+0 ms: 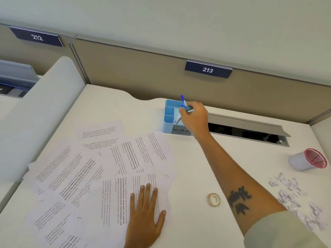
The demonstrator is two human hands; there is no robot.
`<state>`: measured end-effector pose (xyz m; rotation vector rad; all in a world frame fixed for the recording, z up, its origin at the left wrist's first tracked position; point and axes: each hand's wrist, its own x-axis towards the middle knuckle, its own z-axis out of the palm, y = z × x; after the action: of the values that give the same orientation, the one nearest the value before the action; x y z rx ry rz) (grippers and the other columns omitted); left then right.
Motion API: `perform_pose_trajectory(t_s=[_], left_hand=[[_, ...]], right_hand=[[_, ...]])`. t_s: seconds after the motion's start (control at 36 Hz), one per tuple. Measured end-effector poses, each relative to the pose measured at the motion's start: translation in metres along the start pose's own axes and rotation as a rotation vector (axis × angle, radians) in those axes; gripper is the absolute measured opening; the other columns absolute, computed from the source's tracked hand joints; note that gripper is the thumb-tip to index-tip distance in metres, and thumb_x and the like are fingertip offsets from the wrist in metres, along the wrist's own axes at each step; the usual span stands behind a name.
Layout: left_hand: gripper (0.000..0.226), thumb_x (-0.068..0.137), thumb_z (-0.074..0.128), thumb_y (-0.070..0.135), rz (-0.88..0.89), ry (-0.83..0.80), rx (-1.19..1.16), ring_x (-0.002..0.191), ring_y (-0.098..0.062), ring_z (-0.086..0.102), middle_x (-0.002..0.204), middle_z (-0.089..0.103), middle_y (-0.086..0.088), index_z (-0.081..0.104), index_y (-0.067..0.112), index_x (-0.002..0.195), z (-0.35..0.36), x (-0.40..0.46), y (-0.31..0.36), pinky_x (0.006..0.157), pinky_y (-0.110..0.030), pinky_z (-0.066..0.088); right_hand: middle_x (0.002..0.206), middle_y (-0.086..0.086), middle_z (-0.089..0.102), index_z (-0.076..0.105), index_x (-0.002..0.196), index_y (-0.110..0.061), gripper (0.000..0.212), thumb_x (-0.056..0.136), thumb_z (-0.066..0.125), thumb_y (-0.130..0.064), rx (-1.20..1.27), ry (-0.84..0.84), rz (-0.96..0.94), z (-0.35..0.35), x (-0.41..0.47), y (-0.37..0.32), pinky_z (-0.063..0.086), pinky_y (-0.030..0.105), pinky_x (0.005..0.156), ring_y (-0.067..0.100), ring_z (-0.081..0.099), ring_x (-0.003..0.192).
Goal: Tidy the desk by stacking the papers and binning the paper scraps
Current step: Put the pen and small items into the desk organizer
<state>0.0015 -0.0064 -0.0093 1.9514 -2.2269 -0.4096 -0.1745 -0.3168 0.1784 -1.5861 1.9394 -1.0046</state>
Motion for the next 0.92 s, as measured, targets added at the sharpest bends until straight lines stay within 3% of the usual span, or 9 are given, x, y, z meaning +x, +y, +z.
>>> perform_pose_trajectory(t_s=[0.17, 0.33, 0.42, 0.56, 0.64, 0.69, 0.92], left_hand=[[0.085, 0.097, 0.052, 0.063, -0.003, 0.021, -0.010, 0.163, -0.030, 0.021, 0.177, 0.017, -0.007, 0.031, 0.019, 0.166, 0.001, 0.001, 0.000, 0.125, -0.062, 0.023], [0.085, 0.095, 0.052, 0.064, -0.006, 0.036, -0.017, 0.162, -0.030, 0.023, 0.177, 0.020, -0.007, 0.034, 0.019, 0.166, 0.003, 0.002, -0.001, 0.125, -0.063, 0.025], [0.086, 0.095, 0.053, 0.064, -0.007, 0.043, -0.021, 0.162, -0.030, 0.024, 0.176, 0.021, -0.007, 0.034, 0.019, 0.165, 0.005, 0.003, -0.002, 0.124, -0.064, 0.027], [0.087, 0.095, 0.053, 0.065, -0.015, 0.039, -0.019, 0.162, -0.030, 0.023, 0.177, 0.020, -0.007, 0.033, 0.020, 0.166, 0.006, 0.003, -0.002, 0.124, -0.064, 0.029], [0.087, 0.095, 0.052, 0.065, -0.018, 0.038, -0.016, 0.162, -0.030, 0.023, 0.177, 0.019, -0.007, 0.032, 0.020, 0.166, 0.005, 0.003, -0.001, 0.124, -0.063, 0.028], [0.087, 0.095, 0.053, 0.065, -0.018, 0.040, -0.015, 0.162, -0.030, 0.023, 0.177, 0.019, -0.007, 0.032, 0.020, 0.166, 0.005, 0.003, -0.001, 0.124, -0.063, 0.028], [0.086, 0.096, 0.053, 0.064, -0.013, 0.038, -0.014, 0.163, -0.030, 0.021, 0.177, 0.018, -0.007, 0.031, 0.019, 0.166, 0.004, 0.003, -0.001, 0.124, -0.063, 0.025]], right_hand=[[0.126, 0.007, 0.066, 0.069, 0.128, -0.009, 0.039, 0.093, 0.075, -0.025, -0.005, -0.033, -0.020, 0.011, 0.024, -0.013, 0.051, 0.028, 0.090, 0.019, 0.063, 0.107], [0.121, 0.011, 0.065, 0.068, 0.122, -0.007, 0.034, 0.090, 0.076, -0.014, -0.093, -0.140, -0.011, 0.029, 0.029, -0.009, 0.046, 0.028, 0.080, 0.025, 0.063, 0.106], [0.126, 0.011, 0.062, 0.065, 0.127, -0.003, 0.037, 0.092, 0.075, -0.008, -0.143, -0.198, 0.012, 0.036, 0.028, -0.006, 0.043, 0.025, 0.081, 0.016, 0.054, 0.099], [0.127, 0.008, 0.066, 0.065, 0.132, -0.009, 0.045, 0.091, 0.079, -0.018, -0.230, -0.265, 0.015, 0.051, 0.030, 0.003, 0.049, 0.028, 0.080, 0.024, 0.066, 0.111], [0.120, 0.008, 0.071, 0.068, 0.125, -0.011, 0.040, 0.088, 0.079, -0.022, -0.330, -0.276, -0.034, 0.059, 0.032, 0.007, 0.059, 0.039, 0.088, 0.026, 0.067, 0.105], [0.115, 0.006, 0.072, 0.071, 0.119, -0.013, 0.037, 0.085, 0.080, -0.024, -0.390, -0.269, -0.059, 0.064, 0.032, 0.010, 0.057, 0.045, 0.090, 0.028, 0.065, 0.108], [0.119, 0.003, 0.070, 0.071, 0.119, -0.018, 0.039, 0.087, 0.081, -0.038, -0.472, -0.306, -0.066, 0.079, 0.039, 0.019, 0.048, 0.044, 0.091, 0.026, 0.054, 0.121]])
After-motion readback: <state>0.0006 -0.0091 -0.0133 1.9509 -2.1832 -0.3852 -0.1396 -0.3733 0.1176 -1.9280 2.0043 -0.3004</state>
